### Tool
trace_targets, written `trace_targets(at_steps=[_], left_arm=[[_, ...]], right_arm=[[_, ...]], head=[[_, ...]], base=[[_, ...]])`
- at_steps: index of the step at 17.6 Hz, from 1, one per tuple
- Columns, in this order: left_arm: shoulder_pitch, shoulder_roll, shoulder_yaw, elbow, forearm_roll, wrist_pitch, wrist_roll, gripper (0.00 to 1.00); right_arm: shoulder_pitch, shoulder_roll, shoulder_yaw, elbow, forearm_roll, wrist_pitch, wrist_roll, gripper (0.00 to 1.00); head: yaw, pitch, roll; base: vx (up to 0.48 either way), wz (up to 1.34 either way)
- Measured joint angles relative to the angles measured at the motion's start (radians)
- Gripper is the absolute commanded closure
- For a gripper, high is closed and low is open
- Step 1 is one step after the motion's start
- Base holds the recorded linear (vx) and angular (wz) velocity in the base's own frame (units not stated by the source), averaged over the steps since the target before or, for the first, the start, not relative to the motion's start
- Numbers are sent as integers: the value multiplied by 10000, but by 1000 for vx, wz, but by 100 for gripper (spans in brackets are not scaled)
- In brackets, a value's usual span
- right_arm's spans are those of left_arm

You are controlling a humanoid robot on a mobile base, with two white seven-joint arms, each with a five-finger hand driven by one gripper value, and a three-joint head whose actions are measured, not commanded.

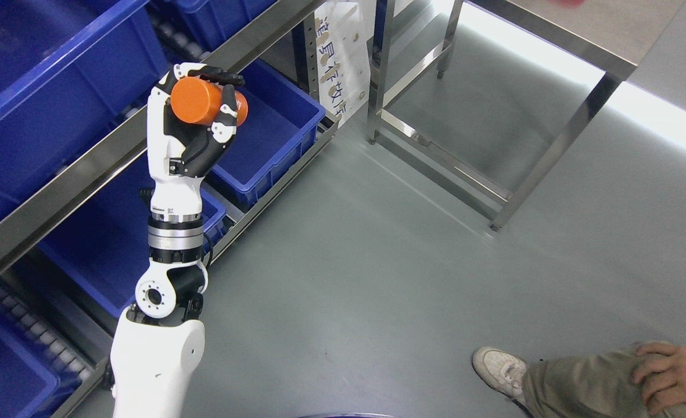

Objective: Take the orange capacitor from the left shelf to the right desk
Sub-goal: 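Hold the container in the left hand while turning toward the steel table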

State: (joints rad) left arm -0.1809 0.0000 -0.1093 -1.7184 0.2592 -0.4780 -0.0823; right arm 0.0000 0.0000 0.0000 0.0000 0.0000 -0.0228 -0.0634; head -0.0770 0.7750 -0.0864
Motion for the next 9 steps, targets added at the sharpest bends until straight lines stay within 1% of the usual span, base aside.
trace_targets(at_steps=[3,9], left_arm=[[-290,0,-201,-2,0,199,0,97],[-612,0,-798,0,0,416,0,97]], right_arm=[[0,0,0,0,0,0,1,0],[0,0,0,0,0,0,6,0]], head=[[0,0,0],[0,0,0]], base=[[218,-312],[280,-286]])
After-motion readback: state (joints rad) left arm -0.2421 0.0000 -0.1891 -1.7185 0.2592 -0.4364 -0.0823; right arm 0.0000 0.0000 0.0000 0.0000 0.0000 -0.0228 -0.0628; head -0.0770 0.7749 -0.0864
